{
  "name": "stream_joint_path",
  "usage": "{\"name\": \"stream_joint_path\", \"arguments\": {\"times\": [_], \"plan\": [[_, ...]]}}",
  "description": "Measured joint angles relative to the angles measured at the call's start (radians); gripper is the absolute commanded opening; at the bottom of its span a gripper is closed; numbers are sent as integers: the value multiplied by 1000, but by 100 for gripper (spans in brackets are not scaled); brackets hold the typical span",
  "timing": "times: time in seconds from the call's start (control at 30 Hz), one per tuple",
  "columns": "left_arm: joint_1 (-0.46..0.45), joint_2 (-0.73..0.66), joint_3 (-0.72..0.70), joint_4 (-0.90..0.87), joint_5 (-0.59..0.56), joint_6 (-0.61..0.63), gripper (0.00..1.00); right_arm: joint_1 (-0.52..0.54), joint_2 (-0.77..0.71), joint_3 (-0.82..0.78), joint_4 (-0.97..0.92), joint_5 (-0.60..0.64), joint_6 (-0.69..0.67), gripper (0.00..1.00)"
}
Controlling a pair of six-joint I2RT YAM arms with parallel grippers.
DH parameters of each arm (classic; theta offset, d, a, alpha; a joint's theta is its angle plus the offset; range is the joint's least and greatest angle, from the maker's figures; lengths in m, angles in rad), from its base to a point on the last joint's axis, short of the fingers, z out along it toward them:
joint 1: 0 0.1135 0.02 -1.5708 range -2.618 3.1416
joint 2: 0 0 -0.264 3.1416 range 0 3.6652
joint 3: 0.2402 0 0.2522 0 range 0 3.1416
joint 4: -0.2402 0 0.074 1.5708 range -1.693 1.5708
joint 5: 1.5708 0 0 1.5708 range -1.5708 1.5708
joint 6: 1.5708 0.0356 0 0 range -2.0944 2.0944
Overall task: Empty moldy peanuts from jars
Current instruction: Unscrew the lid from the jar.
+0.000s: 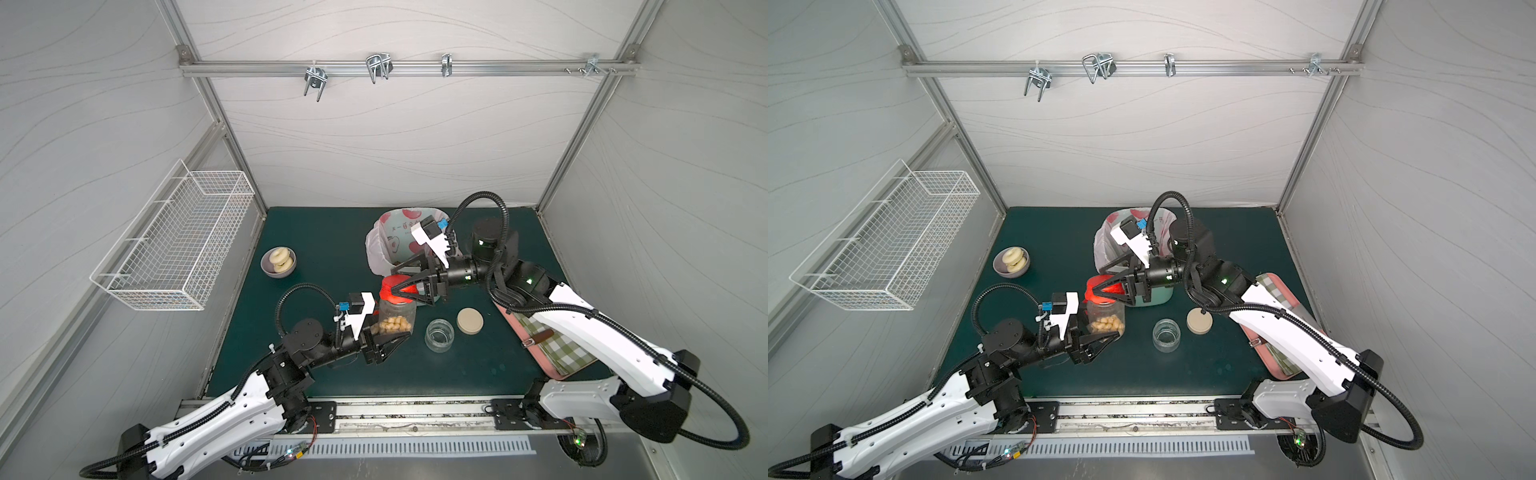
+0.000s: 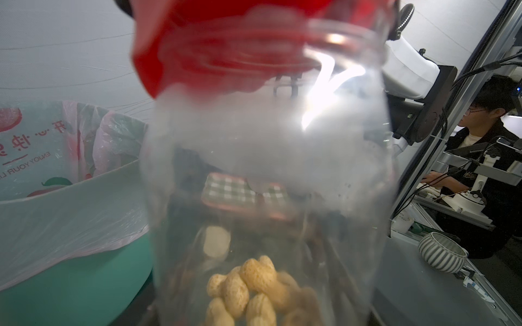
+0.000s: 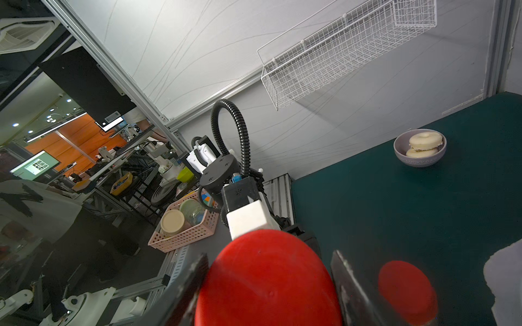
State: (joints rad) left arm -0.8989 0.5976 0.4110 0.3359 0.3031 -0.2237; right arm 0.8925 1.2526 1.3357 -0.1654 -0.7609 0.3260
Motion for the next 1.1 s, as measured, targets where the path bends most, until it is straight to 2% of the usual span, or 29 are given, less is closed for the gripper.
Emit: {"name": "stream_joint_path", "arguments": {"times": [0.23,0.5,0.83,1.1], "plan": [[0,1,0,-1,-3,0,34,-11,-12,-11,0,11,19,40],[2,21,0,-6,-11,-1,34,-15,-64,-34,-2,134,28,38],[4,39,2,-27,-21,-1,34,-16,-104,-19,-75,386,21,36],[4,9,2,-50,-72,0,33,-17,-197,-55,-192,670,-10,36]]}}
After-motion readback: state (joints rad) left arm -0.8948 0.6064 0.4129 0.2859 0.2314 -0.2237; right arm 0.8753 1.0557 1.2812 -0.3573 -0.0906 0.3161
